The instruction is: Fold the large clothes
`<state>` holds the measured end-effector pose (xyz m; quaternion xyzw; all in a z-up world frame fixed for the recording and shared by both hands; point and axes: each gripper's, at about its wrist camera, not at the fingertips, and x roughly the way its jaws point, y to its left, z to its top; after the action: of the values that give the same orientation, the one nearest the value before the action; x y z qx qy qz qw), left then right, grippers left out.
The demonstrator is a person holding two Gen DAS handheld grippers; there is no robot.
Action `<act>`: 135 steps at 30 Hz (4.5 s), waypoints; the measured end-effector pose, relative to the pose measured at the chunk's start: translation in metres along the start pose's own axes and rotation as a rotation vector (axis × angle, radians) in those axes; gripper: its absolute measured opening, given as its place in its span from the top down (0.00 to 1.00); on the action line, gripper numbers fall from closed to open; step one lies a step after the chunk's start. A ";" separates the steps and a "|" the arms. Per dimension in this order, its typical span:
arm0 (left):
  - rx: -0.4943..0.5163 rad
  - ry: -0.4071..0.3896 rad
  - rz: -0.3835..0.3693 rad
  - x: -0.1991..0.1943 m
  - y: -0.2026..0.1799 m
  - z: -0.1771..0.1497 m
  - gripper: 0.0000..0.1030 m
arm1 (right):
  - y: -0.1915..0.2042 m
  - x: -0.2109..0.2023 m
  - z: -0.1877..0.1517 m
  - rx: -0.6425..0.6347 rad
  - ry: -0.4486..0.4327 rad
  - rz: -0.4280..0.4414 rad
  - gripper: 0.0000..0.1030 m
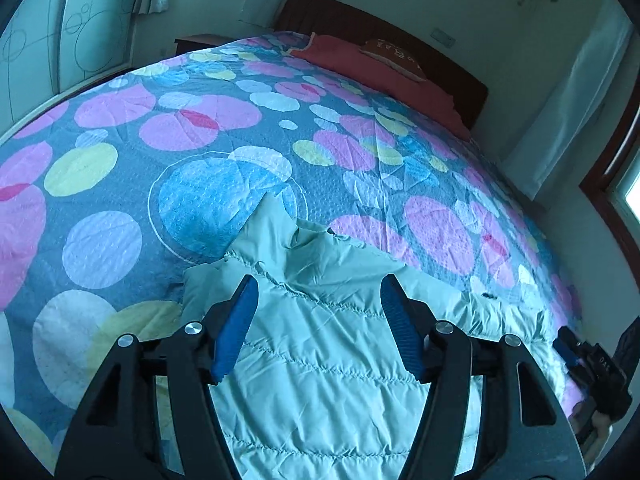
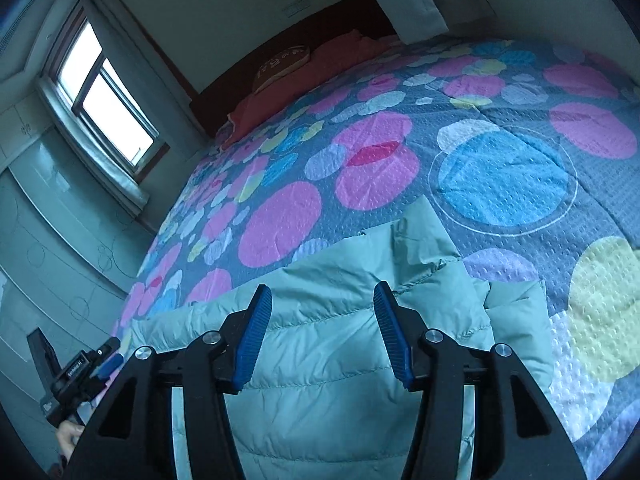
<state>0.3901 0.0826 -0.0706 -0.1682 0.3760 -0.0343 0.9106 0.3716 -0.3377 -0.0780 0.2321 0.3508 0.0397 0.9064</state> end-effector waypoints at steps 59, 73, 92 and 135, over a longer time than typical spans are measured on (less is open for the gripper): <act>-0.170 0.043 0.107 -0.077 0.033 -0.080 0.29 | -0.064 -0.084 -0.077 0.150 0.061 -0.166 0.38; -0.487 0.074 0.012 -0.068 0.064 -0.139 0.57 | -0.097 -0.075 -0.125 0.421 0.082 0.037 0.66; -0.470 0.113 -0.061 -0.161 0.081 -0.213 0.89 | -0.096 -0.152 -0.191 0.401 0.144 0.083 0.84; -0.282 0.145 0.092 -0.219 0.086 -0.250 0.48 | -0.089 -0.246 -0.216 0.136 0.094 -0.240 0.75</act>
<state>0.0540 0.1350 -0.1175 -0.2741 0.4490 0.0486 0.8491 0.0373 -0.3897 -0.1060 0.2473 0.4199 -0.0822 0.8694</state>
